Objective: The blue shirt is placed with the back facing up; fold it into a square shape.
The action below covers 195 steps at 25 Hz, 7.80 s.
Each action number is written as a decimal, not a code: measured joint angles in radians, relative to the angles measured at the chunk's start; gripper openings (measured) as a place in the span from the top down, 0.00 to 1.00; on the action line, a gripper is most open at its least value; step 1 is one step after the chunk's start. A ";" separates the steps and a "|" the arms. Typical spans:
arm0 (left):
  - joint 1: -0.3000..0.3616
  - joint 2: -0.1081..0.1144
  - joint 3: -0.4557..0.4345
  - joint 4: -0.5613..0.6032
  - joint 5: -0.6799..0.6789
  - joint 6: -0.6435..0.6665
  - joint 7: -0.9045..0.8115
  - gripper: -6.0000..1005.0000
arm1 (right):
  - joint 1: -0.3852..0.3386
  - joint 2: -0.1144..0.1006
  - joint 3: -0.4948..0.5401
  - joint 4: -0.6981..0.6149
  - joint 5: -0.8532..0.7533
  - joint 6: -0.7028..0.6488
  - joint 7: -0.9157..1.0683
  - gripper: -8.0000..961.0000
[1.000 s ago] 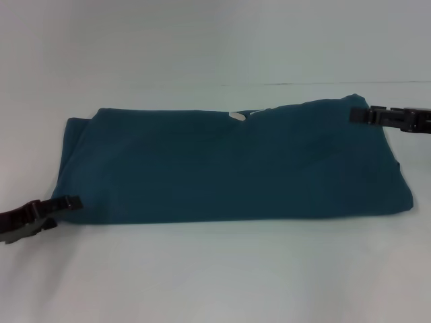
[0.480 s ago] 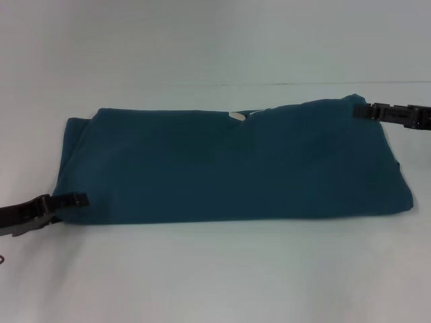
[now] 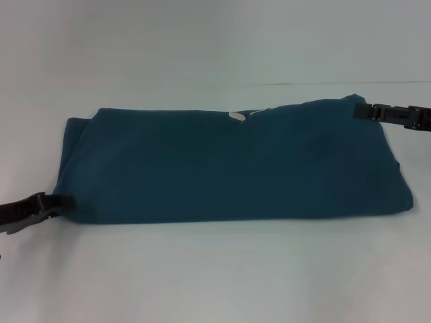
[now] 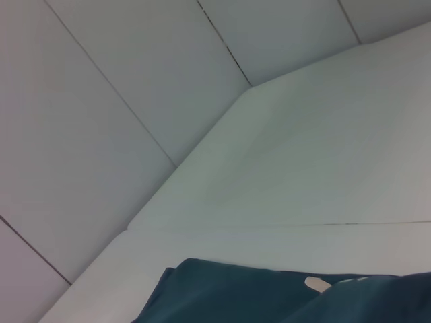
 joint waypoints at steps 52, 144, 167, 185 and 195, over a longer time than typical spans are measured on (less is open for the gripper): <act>-0.090 -0.061 0.064 0.051 -0.384 0.271 0.133 0.97 | 0.025 0.042 -0.012 0.062 0.003 0.036 -0.073 0.05; -0.050 -0.005 0.289 -0.135 -0.366 0.364 0.927 0.09 | 0.186 0.077 -0.215 0.295 -0.154 0.322 0.255 0.17; -0.047 -0.002 0.258 -0.135 -0.367 0.363 0.927 0.09 | 0.169 0.095 -0.204 0.281 -0.096 0.285 0.104 0.94; -0.031 0.000 0.201 -0.135 -0.370 0.375 0.918 0.09 | 0.113 0.109 -0.203 0.083 0.001 0.035 0.061 0.95; -0.032 0.002 0.196 -0.122 -0.373 0.384 0.893 0.09 | 0.054 0.104 -0.203 0.007 0.023 -0.006 0.072 0.94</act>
